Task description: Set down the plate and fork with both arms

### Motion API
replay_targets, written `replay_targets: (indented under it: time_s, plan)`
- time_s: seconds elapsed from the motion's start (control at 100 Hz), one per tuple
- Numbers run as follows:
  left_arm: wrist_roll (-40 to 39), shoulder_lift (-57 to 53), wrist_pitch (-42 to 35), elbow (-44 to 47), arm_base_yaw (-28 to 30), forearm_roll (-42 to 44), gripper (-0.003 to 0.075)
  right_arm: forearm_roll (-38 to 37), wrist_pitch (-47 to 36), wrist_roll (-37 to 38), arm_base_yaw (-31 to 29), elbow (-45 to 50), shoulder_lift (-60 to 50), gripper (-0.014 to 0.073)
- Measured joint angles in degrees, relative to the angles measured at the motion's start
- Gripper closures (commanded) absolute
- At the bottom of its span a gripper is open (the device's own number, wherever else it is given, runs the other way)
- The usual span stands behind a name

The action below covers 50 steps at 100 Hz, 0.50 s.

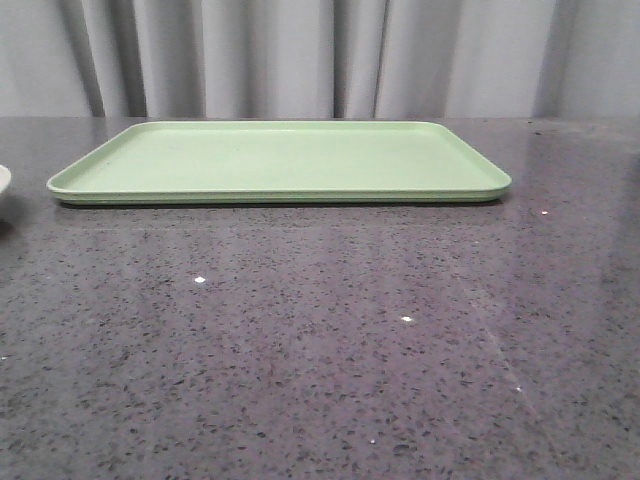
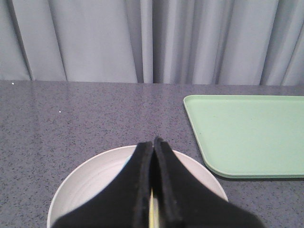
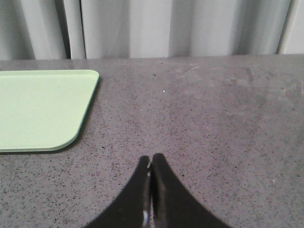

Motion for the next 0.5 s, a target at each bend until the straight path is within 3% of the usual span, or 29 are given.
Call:
replay_targets:
  time_s: [0.22, 0.5]
  plan:
    - [0.0, 7.0, 0.8, -5.0, 0.0, -0.3, 0.0741, 0.0, 0.0, 0.0, 0.0, -4.1, 8.8, 0.0652]
    - [0.0, 10.9, 4.2, -8.3, 0.0, -0.3, 0.074, 0.0, 0.0, 0.0, 0.0, -4.1, 9.9, 0.0652]
